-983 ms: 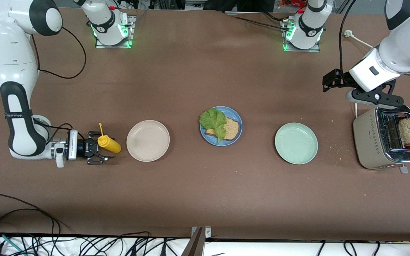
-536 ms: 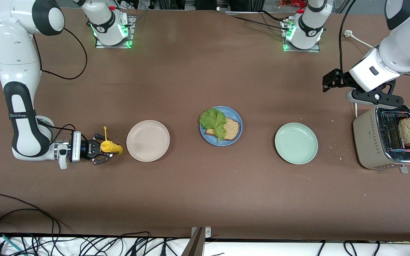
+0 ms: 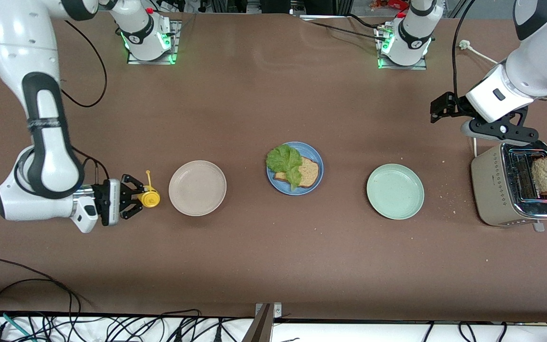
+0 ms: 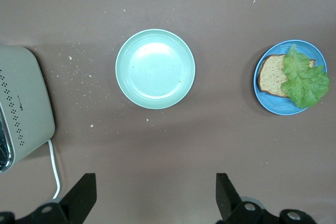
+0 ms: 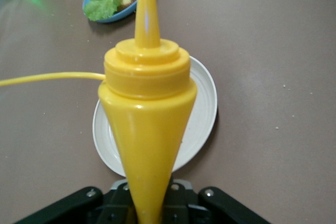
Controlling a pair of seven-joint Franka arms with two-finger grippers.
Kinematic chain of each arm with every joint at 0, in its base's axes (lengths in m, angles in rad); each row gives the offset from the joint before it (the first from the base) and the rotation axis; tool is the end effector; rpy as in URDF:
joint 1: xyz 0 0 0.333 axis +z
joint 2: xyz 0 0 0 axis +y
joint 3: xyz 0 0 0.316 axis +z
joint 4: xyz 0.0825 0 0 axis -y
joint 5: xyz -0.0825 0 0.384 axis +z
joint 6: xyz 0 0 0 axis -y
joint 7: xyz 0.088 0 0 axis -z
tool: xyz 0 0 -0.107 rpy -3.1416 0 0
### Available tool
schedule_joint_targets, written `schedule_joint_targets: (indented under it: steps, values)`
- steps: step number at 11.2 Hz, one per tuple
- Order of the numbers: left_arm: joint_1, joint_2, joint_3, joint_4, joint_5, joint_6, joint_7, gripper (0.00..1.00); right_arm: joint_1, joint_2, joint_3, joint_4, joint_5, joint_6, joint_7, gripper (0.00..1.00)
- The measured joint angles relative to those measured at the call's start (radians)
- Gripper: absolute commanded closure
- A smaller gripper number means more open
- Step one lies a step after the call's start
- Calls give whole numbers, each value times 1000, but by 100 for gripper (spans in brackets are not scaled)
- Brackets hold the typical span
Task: Make sandwich in blue plate with both arms
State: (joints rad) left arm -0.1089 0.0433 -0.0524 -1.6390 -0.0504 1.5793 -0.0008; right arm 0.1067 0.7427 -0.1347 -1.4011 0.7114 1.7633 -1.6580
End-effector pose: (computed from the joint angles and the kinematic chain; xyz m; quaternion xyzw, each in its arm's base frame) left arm 0.5553 -0.0952 0.5691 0.9952 -0.0786 -0.0534 0.0220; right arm 0.6954 0.0557 0.2553 -0.7304 -0.5990 -0.0919 0.3150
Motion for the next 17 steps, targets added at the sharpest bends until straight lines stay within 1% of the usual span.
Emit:
schedule_joint_targets:
  steps: [1,3,6,8,9,11,12,14,15,17]
  values:
    - [0,0,0,0,0,0,0,0,76,-24,-44,0,-43,13,88,100]
    - [0,0,0,0,0,0,0,0,251,-44,-151,2,-116,29,249,100]
    - [0,0,1,0,0,0,0,0,542,-46,-330,3,-181,34,455,100]
    - [0,0,1,0,0,0,0,0,711,-45,-419,3,-243,33,561,100]
    - [0,0,1,0,0,0,0,0,783,-43,-452,3,-280,27,607,100]
    - [0,0,1,0,0,0,0,0,918,-20,-494,9,-386,-6,722,100]
    - [0,0,1,0,0,0,0,0,976,5,-502,30,-451,-39,785,100]
    - [0,0,1,0,0,0,0,0,1075,81,-507,110,-551,-126,915,100]
    - [0,0,1,0,0,0,0,0,1112,127,-508,158,-580,-165,967,100]
    - [0,0,1,0,0,0,0,0,1149,206,-512,222,-622,-202,1022,100]
